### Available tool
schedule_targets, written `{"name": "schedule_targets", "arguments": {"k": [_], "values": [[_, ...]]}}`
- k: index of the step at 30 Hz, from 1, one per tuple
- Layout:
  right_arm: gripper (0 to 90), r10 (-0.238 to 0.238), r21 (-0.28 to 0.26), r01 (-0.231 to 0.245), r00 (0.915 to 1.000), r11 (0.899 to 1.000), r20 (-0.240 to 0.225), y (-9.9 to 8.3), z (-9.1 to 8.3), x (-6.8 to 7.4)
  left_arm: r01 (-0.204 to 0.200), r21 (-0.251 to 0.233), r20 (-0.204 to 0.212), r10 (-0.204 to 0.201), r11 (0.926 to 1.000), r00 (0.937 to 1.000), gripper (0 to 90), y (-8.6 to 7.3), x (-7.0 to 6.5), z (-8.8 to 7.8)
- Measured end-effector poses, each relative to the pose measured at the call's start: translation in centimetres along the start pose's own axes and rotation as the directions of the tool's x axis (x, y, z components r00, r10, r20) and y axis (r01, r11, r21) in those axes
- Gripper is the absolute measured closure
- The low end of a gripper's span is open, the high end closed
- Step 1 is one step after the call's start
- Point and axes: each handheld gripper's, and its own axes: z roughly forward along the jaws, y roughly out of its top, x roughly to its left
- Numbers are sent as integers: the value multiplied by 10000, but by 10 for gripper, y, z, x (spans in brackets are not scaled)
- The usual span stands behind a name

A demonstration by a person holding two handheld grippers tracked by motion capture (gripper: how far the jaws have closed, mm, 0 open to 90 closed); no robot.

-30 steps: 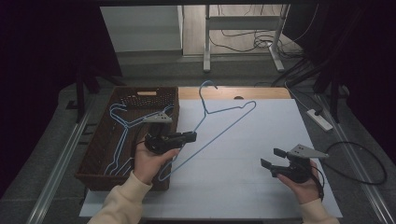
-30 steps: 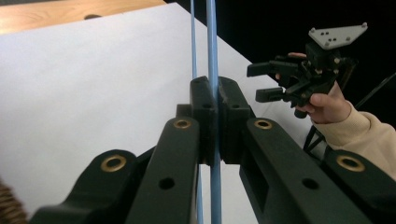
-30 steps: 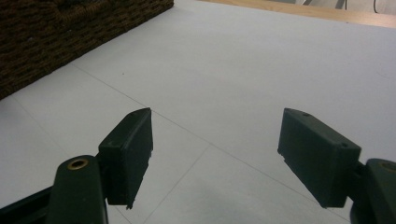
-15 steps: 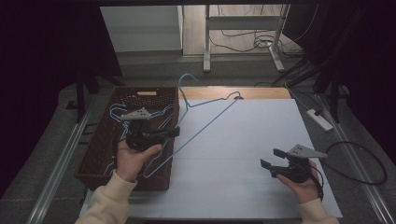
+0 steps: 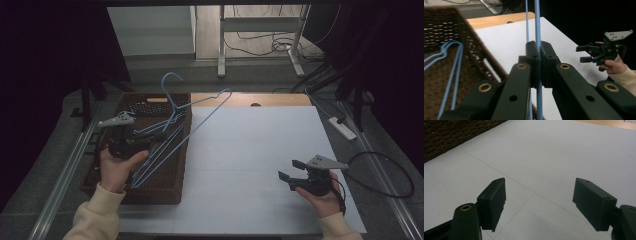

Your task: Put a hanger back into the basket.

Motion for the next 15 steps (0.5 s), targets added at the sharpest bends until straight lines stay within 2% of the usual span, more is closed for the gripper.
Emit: {"name": "schedule_targets", "arguments": {"k": [10, 15], "values": [[272, -74, 113, 73, 10000, 9999, 25, -1, 1, 0, 70, -84, -701, -76, 9999, 9975, 862, -7, 31, -19], [272, -101, 151, 100, 9999, 9998, 45, -1, 2, 0, 41, -78, -920, -48, 10000, 9957, 862, -10, 43, -26]]}}
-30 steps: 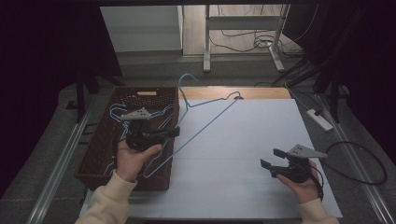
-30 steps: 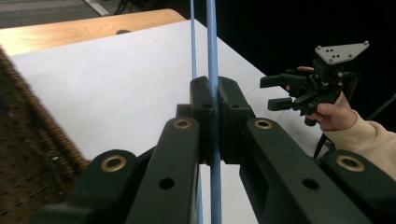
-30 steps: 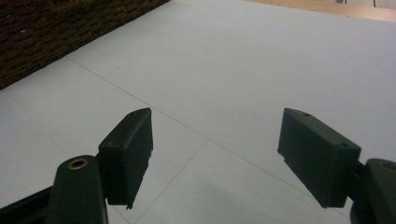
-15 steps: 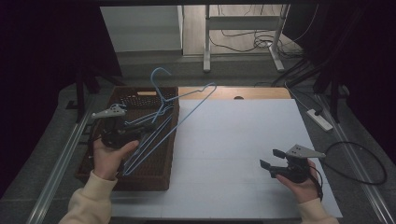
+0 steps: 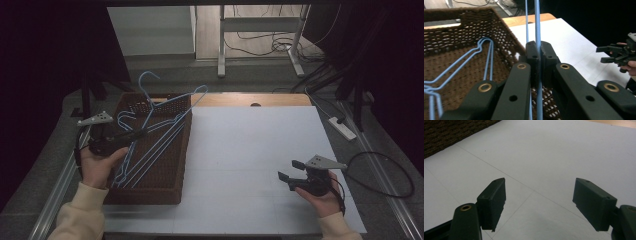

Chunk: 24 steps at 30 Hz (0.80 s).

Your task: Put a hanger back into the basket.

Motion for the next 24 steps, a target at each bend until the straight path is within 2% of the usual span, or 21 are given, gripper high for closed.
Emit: {"name": "schedule_targets", "arguments": {"k": [12, 24], "values": [[271, -13, 43, 13, 10000, 10000, 36, 0, 1, 0, -3, 148, -341, 8, 9999, 9994, 862, -9, 29, -11], [272, -90, 120, 90, 9999, 9999, 62, -1, 2, 1, 197, 474, -595, -169, 9987, 9981, 862, -16, 47, -13]]}}
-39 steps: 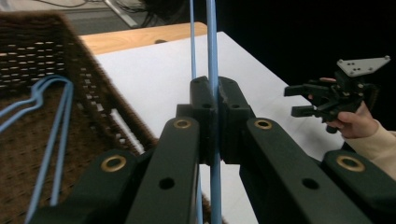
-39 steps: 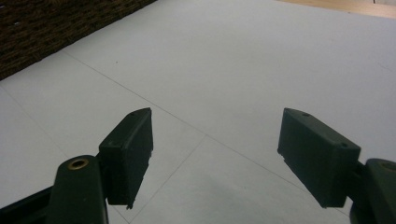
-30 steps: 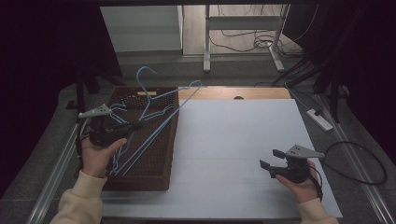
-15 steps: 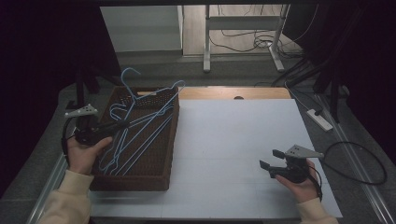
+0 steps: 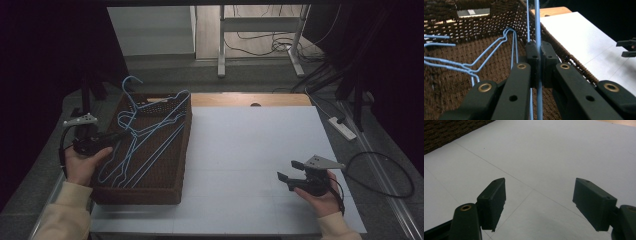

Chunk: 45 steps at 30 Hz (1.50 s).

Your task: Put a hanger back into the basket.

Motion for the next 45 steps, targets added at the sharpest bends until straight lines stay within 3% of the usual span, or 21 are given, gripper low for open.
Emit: {"name": "schedule_targets", "arguments": {"k": [11, 20, 25, 29, 34, 39, 42, 45], "values": [[272, -33, 24, 33, 10000, 10000, -10, 0, 1, 1, 269, 744, -371, -242, 9969, 9990, 862, -5, 8, 16], [272, -40, 43, 40, 10000, 10000, -5, 0, 1, 1, 421, 1663, -603, -324, 9852, 9977, 862, -10, 11, 38], [271, -50, 59, 50, 10000, 10000, -16, 0, 1, 1, 840, 2048, -806, -687, 9752, 9944, 861, -15, 18, 45], [271, -67, 95, 67, 10000, 9999, -31, 0, 2, 1, 1014, 2339, -1258, -733, 9669, 9893, 858, -17, 19, 47], [271, -110, 132, 110, 9999, 9999, -35, 0, 3, 2, 1271, 3081, -1712, -764, 9428, 9823, 855, -19, 20, 53], [270, -135, 165, 136, 9999, 9998, -27, 0, 3, 2, 1271, 3476, -1901, -629, 9290, 9798, 806, -20, 19, 58], [270, -133, 162, 134, 9999, 9998, -33, 0, 3, 2, 1221, 3337, -2178, -496, 9347, 9747, 734, -20, 17, 58], [270, -146, 153, 147, 9999, 9998, -37, 0, 3, 2, 1035, 2757, -2272, -398, 9557, 9730, 613, -18, 16, 52]]}}
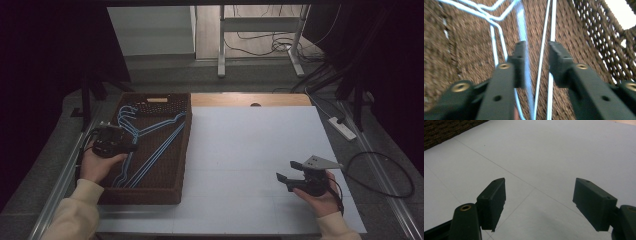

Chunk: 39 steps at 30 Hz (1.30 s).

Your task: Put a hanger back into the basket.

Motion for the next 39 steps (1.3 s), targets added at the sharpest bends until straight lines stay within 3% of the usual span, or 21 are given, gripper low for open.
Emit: {"name": "schedule_targets", "arguments": {"k": [6, 11, 15, 19, 28, 33, 39], "values": [[270, 58, -9, -58, 10000, 10000, -27, 0, 0, 0, -16, -896, 109, 26, 9960, 9999, 437, -1, -4, -14], [269, 38, -2, -38, 9999, 10000, -95, -2, 0, 0, -459, -1325, 428, 520, 9901, 9977, 383, -5, -14, -23], [269, 118, -41, -119, 9998, 9999, -181, -4, -2, -1, -749, -1778, 675, 880, 9812, 9938, 360, -8, -25, -33], [269, 172, -69, -174, 9995, 9998, -246, -4, -3, -3, -1050, -2354, 851, 1282, 9662, 9881, 350, -12, -40, -45], [270, 222, -44, -224, 9992, 9997, -326, -3, 0, -3, -1642, -2988, 1357, 2121, 9401, 9678, 340, -30, -75, -54], [269, 222, -86, -225, 9991, 9997, -356, -2, -1, -1, -1822, -3194, 1709, 2457, 9299, 9542, 338, -45, -93, -50], [269, 240, -67, -242, 9989, 9997, -401, -1, -1, 0, -1673, -3370, 1936, 2420, 9265, 9508, 335, -60, -103, -40]]}}
